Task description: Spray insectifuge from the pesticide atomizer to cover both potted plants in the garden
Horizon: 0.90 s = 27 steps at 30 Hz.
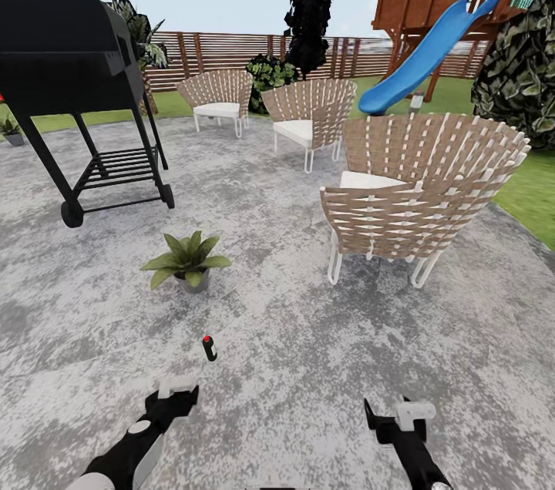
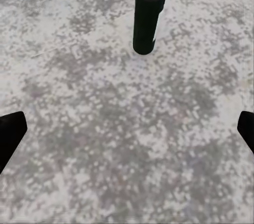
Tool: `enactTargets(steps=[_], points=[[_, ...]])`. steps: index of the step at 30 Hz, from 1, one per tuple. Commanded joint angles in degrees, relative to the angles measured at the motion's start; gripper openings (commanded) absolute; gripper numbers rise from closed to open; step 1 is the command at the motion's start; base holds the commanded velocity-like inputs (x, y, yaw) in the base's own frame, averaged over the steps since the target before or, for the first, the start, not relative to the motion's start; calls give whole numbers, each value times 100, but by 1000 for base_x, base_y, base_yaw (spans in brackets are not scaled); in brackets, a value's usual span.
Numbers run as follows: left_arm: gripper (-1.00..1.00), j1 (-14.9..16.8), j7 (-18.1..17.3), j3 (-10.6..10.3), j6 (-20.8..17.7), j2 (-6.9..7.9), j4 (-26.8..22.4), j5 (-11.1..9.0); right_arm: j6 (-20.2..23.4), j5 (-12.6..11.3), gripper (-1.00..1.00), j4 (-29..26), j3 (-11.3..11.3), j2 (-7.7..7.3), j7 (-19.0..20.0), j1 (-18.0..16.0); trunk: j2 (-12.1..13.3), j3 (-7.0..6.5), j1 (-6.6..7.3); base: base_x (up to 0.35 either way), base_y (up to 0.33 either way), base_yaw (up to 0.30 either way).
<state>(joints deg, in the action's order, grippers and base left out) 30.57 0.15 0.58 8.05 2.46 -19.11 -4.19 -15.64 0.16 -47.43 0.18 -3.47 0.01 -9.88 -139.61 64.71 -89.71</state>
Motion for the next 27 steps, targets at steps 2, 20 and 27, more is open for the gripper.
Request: enactTargets(steps=[2, 20, 27], points=[[100, -13, -4, -28, 239, -20, -1, -12, 89, 1, 100, 10, 7, -4, 13, -40, -2, 4, 1, 0, 0, 0], [100, 38, 202, 7, 380, 134, 8, 231, 112, 1, 100, 179, 3, -13, 9, -50, -2, 4, 1, 229, 0, 0], [100, 2, 180, 3, 435, 67, 9, 226, 106, 1, 100, 308, 7, -13, 8, -50, -2, 4, 1, 240, -73, 0]])
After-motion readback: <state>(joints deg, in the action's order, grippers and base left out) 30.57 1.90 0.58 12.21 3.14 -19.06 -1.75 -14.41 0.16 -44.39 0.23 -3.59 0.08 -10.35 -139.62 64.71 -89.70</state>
